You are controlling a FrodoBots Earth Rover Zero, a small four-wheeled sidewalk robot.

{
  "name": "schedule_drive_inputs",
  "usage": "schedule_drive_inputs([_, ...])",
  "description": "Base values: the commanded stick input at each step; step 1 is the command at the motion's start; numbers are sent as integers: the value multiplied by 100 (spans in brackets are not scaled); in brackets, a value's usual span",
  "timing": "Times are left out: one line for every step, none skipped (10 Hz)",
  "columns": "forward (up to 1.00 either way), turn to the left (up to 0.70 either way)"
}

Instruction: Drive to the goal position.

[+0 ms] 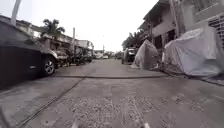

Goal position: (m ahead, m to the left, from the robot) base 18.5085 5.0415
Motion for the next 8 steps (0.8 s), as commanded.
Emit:
schedule_drive_inputs([85,0])
schedule_drive_inputs([85,0])
schedule_drive_inputs([85,0])
schedule_drive_inputs([85,0])
schedule_drive_inputs([85,0])
schedule_drive_inputs([85,0])
schedule_drive_inputs([85,0])
schedule_drive_inputs([85,0])
